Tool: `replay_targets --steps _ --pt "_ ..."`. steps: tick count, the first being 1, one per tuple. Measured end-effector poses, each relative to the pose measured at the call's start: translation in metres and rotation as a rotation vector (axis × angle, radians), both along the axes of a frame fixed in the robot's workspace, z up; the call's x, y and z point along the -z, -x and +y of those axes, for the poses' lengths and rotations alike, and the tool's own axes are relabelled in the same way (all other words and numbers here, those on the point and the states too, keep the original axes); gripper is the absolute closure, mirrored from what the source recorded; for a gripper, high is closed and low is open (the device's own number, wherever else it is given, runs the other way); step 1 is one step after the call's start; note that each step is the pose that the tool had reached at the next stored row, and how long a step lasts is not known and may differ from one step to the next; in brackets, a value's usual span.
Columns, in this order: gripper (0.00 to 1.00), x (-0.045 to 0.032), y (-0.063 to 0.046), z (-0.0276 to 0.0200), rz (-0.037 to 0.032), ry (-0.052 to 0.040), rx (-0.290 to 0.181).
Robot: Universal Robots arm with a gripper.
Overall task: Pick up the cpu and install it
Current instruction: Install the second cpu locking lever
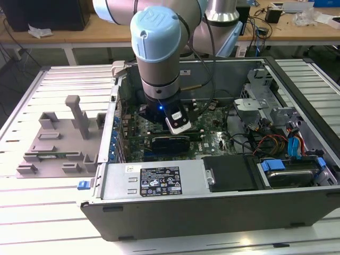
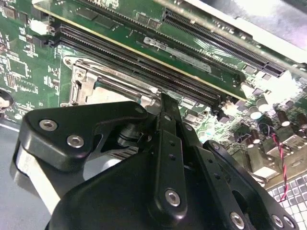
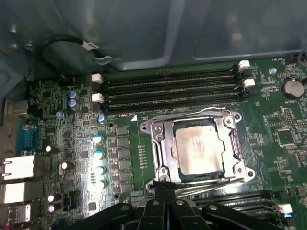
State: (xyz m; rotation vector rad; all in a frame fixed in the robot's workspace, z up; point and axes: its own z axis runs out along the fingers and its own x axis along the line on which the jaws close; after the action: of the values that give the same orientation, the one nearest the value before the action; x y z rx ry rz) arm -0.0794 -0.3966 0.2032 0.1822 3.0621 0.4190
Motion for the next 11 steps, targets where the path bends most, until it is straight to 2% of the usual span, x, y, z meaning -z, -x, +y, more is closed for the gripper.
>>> replay_targets --steps 4,11 --pt "0.89 0.0015 0.0 -0.001 0.0007 -0.0031 0.0" --pt "0.89 0.0014 -0.0017 -0.006 0.0042 -0.0034 0.0"
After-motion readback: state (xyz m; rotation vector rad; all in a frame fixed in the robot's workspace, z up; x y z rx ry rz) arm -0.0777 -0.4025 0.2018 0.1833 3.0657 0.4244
